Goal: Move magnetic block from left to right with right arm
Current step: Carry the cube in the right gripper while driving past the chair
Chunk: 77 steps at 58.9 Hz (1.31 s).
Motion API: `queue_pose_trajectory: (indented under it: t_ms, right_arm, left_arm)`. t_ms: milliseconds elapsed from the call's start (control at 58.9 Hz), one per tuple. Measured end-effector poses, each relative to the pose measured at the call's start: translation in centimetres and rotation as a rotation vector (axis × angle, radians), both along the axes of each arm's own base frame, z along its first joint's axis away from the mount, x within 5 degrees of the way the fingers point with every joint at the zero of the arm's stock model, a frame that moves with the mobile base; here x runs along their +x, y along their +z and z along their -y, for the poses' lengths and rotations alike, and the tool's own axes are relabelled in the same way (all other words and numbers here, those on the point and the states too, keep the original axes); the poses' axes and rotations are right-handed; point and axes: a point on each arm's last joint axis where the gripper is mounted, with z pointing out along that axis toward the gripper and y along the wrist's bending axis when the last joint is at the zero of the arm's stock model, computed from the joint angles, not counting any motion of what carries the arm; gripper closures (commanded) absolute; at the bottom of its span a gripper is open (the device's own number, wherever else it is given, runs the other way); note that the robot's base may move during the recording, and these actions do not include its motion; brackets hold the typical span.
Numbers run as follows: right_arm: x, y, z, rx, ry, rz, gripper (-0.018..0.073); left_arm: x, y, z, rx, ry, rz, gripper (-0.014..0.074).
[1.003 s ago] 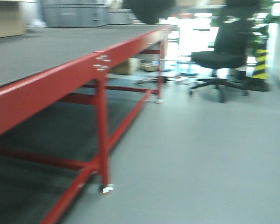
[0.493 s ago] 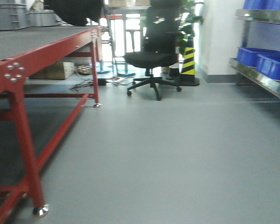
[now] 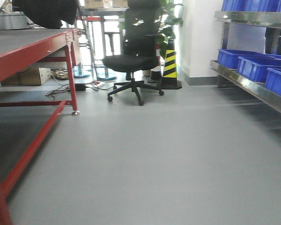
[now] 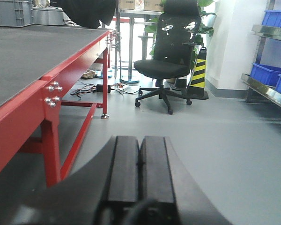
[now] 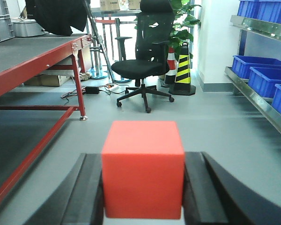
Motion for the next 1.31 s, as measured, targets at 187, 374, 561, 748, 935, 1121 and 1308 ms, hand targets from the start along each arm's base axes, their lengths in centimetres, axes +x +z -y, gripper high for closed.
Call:
queue_pose_trajectory:
  t_ms: [187,374,561,748,935,1121,1308]
  right_arm:
    - [0.00,0.00,0.00,-0.005,0.000,0.001,0.0252]
    - [-0.01,0.00,0.00,-0.005,0.000,0.001,0.0252]
    - [-0.01,0.00,0.00,0.000,0.000,0.001,0.0252]
    - [-0.01,0.00,0.00,-0.005,0.000,0.001,0.0252]
    - [-0.01,0.00,0.00,-0.005,0.000,0.001,0.0252]
    - [-0.01,0.00,0.00,-0.005,0.000,0.001,0.0252]
    - [-0.01,0.00,0.00,-0.005,0.000,0.001,0.0252]
  left_arm:
    - [0.00,0.00,0.00,0.000,0.000,0.000,0.0713]
    - [0.00,0.00,0.00,0.000,0.000,0.000,0.0712]
    - [0.00,0.00,0.00,0.000,0.000,0.000,0.0713]
    - [0.00,0.00,0.00,0.000,0.000,0.000,0.0713]
    - [0.00,0.00,0.00,0.000,0.000,0.000,0.0713]
    - [0.00,0.00,0.00,0.000,0.000,0.000,0.0713]
    - [0.00,0.00,0.00,0.000,0.000,0.000,0.0713]
